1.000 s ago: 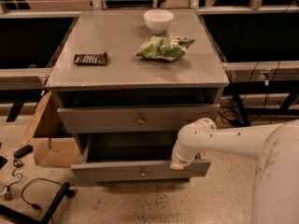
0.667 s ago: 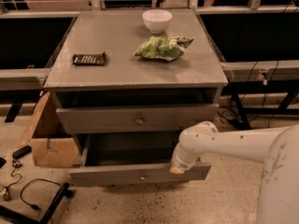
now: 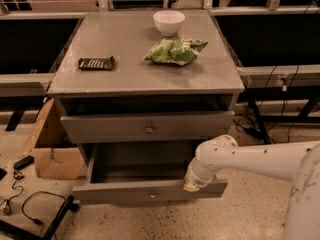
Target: Open middle drawer
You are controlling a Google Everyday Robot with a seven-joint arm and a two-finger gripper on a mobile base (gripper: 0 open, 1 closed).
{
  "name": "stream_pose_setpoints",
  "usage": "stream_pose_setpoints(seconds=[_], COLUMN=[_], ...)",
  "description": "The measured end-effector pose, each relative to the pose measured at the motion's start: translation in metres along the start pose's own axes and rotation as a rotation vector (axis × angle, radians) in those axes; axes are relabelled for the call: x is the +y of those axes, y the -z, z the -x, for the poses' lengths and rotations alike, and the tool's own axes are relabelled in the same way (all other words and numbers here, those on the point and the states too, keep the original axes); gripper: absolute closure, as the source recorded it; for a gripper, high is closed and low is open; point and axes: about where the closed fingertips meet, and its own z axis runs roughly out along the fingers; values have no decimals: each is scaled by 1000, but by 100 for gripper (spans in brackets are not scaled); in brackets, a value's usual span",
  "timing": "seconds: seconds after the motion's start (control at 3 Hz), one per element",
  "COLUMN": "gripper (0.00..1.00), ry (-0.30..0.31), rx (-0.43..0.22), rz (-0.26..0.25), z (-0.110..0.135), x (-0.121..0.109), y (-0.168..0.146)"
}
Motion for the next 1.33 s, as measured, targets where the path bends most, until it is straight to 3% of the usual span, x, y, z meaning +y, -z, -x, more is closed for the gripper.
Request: stream_pose_setpoints(seconds=[0.33, 0.67, 1.0, 1.33], gripper=[98, 76, 44, 21], ry=[-13, -13, -13, -13], rx=[-11, -11, -11, -11], rz=[28, 28, 28, 28], z=[-7, -7, -7, -7], x=[15, 15, 15, 15], y=[-2, -2, -2, -3])
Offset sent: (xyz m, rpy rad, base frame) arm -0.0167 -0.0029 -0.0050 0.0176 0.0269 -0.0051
